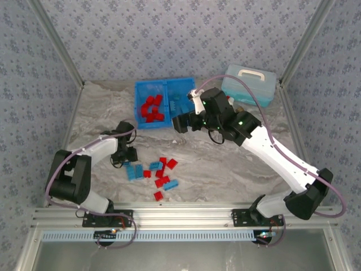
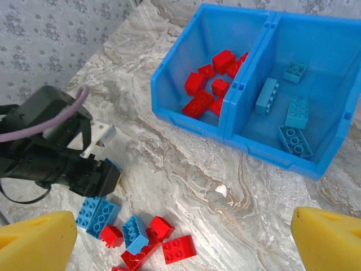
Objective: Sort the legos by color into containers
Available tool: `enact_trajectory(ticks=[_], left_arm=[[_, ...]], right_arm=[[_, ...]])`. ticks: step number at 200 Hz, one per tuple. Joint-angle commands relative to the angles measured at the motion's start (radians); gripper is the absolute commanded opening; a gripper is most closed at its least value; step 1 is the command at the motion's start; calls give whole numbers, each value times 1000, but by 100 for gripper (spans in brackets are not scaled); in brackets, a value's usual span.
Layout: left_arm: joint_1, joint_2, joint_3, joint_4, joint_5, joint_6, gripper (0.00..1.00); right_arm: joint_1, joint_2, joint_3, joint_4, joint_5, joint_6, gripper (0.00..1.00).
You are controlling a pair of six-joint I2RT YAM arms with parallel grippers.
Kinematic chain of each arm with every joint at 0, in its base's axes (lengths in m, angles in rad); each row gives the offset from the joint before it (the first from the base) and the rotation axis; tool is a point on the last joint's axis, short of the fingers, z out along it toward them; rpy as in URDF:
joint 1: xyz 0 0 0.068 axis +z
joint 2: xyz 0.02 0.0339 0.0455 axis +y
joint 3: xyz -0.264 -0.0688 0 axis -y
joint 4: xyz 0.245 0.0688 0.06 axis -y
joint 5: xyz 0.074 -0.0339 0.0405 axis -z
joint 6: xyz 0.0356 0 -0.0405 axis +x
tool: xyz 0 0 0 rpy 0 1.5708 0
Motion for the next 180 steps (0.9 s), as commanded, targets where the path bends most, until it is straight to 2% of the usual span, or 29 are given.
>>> enact_trajectory(ticks=[1,21,44,81,100,135,180], left_arm=[[4,13,27,23,-7,-27,47],[4,2,24,32,16,-40,34],[4,-63,36,23,46,-46,25],[-6,-268,166,-40,36,-58,21],[-12,-305,274,-28,78,-58,22],[-81,-178,534,-31,97,-37,22],[-238,156,903,-55,7,19,20]], right_arm=[[-5,-32,10,-22,18,19,100],[-6,-35,2,-26,21,25,100],[-9,-46,-8,-23,41,34,100],[-15,-108,-51,0,80,45,100],[-22,-136,-78,0,74,51,100],[-47,-156,-113,-9,34,50,100],[-64,-213,-166,-41,40,71,100]])
